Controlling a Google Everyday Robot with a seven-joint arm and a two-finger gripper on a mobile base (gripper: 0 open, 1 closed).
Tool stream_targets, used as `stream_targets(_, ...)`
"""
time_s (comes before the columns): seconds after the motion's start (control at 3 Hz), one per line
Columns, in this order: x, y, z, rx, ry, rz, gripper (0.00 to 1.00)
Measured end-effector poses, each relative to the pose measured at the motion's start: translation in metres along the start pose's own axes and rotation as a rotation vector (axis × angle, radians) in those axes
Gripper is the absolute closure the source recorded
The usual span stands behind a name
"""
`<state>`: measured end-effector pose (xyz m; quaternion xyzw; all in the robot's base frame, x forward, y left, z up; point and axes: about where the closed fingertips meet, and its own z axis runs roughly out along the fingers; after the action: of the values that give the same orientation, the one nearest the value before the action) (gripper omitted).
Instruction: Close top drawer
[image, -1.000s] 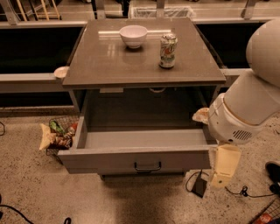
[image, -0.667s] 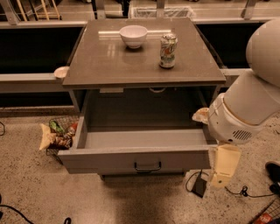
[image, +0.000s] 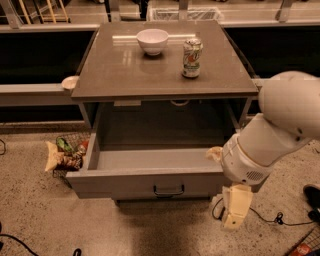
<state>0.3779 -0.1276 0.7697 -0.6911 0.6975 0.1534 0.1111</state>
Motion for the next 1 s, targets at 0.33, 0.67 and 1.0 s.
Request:
stream_targets(0.33, 0.002, 0.003, 0.037, -0.046, -0.048, -0.020, 0.15)
stream_targets(0.67, 0.014, 0.001, 0.071, -0.089, -0.116, -0.007, 0.47)
stream_targets(1.0, 0.026, -0.004, 0.092, -0.132, -0.210, 0.017, 0.68)
